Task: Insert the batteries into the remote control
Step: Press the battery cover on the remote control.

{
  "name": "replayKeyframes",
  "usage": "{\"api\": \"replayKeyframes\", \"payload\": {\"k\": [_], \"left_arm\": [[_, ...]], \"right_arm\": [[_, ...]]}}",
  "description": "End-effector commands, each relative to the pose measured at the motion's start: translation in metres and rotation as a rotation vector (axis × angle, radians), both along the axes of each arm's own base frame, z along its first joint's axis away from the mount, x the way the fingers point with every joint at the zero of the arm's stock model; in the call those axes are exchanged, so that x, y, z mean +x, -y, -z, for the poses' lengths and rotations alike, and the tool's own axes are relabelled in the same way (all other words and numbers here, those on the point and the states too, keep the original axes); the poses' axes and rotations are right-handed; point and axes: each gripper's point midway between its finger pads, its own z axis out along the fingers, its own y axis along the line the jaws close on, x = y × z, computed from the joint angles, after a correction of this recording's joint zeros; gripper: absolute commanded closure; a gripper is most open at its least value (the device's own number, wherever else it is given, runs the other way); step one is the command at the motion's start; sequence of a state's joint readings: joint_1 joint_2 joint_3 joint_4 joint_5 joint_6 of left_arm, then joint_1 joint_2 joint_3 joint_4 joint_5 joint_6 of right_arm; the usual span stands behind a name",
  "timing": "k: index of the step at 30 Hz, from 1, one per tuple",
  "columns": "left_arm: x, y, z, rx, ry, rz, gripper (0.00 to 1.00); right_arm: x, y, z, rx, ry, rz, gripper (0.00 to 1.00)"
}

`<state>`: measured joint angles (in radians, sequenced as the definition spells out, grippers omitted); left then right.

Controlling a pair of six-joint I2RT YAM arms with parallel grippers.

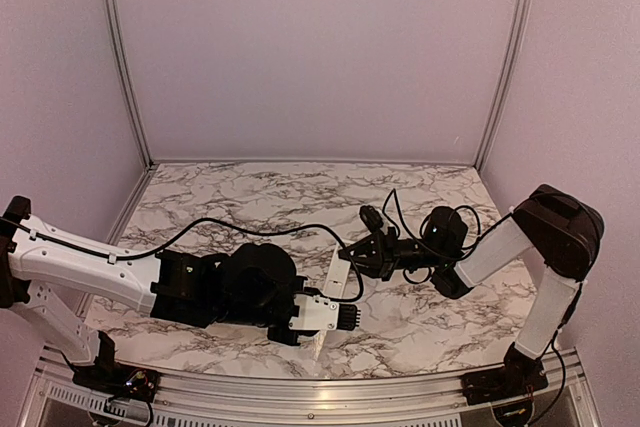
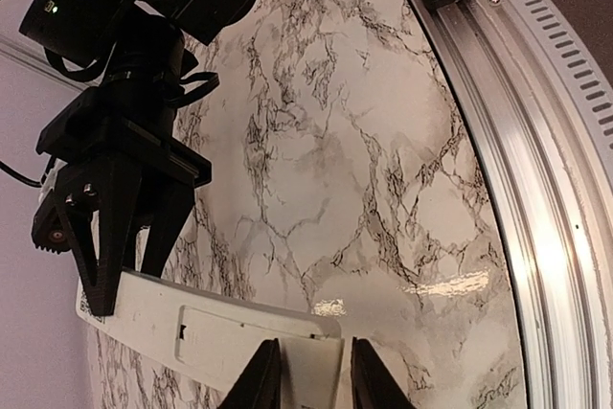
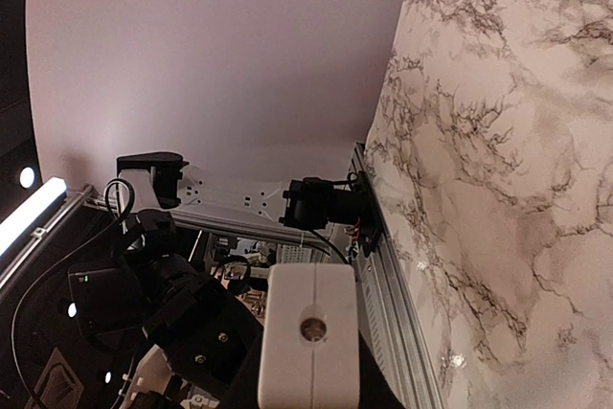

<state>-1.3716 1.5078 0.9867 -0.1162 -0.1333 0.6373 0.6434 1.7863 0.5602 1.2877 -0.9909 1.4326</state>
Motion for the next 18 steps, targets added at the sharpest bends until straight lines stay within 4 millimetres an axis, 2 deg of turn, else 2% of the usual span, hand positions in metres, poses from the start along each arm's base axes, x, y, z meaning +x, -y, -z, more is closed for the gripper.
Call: {"api": "replayKeyframes", "payload": {"k": [1,18], "left_arm": [[0.006,-0.002,0.010,0.047,0.003,-0.018,0.75],[0.017,-0.007,0.017,0.057,0.000,-0.030,0.81]], "right_arm": [[-0.012,-0.004,-0.028,0.072,0.064,-0.039,1.00],[-0.028,-0.007,-0.042,0.120,0.086,-0.094,1.00]]}}
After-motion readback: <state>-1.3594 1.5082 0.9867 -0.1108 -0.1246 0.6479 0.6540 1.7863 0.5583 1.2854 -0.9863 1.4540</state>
